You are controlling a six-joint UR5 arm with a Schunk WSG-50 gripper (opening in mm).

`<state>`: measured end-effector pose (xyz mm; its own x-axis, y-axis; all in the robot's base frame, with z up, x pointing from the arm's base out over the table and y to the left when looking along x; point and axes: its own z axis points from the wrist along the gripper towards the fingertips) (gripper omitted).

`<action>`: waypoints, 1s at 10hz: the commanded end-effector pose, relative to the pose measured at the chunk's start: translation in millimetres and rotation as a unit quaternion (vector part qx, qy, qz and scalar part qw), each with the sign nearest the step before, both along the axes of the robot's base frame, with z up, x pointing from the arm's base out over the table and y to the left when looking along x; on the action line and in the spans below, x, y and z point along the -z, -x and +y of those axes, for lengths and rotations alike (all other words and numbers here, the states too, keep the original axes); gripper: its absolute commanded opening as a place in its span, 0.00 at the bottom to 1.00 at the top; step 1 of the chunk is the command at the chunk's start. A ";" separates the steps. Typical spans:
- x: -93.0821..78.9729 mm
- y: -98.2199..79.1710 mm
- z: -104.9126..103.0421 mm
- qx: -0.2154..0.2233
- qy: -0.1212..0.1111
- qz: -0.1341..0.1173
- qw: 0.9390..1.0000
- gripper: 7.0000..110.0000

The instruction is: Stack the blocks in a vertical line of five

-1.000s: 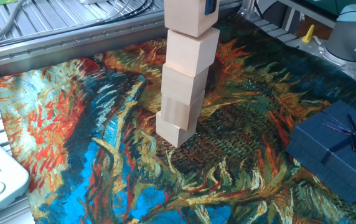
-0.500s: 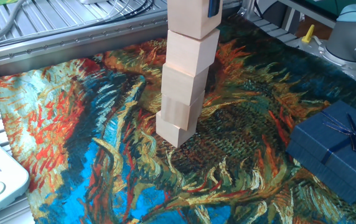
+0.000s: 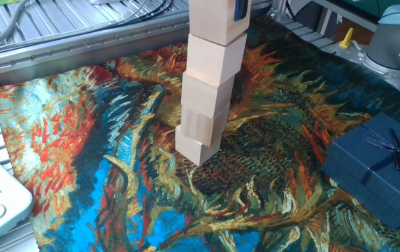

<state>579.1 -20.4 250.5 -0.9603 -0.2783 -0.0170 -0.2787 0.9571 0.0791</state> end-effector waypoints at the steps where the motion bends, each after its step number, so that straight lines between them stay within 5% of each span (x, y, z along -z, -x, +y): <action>1: -3.7 -5.5 1.3 -0.004 -0.007 -0.014 1.000 0.15; 6: -7.2 -21.0 3.2 -0.015 -0.010 -0.057 0.998 0.15; 10: -7.9 -5.6 0.8 -0.013 -0.011 -0.053 0.998 0.15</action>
<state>589.3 -20.8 257.0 -0.9469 -0.3020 -0.1106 -0.3096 0.9490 0.0590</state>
